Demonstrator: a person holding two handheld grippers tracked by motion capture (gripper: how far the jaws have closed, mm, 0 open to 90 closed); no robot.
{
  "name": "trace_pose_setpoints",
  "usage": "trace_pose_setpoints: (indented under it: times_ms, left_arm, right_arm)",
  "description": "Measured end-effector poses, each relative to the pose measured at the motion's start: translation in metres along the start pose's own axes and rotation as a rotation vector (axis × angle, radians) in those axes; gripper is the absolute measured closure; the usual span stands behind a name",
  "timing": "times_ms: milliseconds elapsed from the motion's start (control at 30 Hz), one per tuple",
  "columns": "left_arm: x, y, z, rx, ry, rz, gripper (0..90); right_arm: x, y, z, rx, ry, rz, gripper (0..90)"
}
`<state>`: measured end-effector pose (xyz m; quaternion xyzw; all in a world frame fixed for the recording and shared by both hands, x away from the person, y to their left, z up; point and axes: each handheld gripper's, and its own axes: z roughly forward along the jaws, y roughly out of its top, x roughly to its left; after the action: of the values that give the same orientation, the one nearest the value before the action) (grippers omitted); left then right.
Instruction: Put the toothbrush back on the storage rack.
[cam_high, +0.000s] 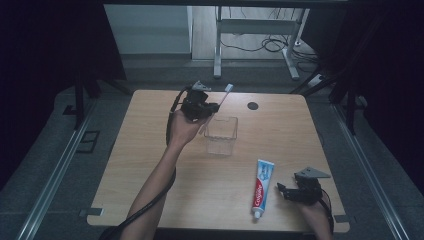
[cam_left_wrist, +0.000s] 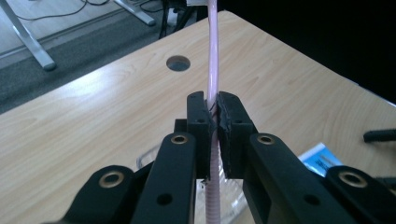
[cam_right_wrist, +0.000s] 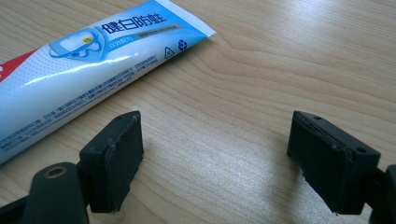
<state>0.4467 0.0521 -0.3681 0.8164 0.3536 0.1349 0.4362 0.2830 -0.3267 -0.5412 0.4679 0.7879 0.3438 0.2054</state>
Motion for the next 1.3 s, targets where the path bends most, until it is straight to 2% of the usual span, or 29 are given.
trace_pose_setpoints:
  times_ms: [267,400,600,800,1000,1300]
  left_arm:
    - [-0.001,0.004,0.02,-0.029,0.01,-0.001,84.3]
    - [-0.003,0.001,0.031,-0.023,0.03,0.016,84.3]
    - [-0.003,-0.009,0.049,-0.021,0.056,0.021,84.3]
    - [-0.004,-0.017,0.056,-0.025,0.055,0.028,84.3]
    - [-0.01,-0.028,0.065,-0.019,0.061,0.057,84.3]
    - [-0.015,-0.042,0.074,0.008,0.061,0.069,84.1]
  right_arm:
    - [0.0,0.0,0.001,-0.001,0.001,-0.003,17.8]
    - [0.0,0.0,0.0,0.001,0.003,-0.001,17.8]
    - [0.001,0.001,0.001,0.002,0.006,-0.002,17.7]
    - [0.001,0.001,0.001,0.002,0.007,-0.004,17.7]
    - [0.001,0.001,0.001,0.002,0.007,-0.004,17.7]
    - [0.001,0.001,0.001,0.002,0.008,-0.004,17.7]
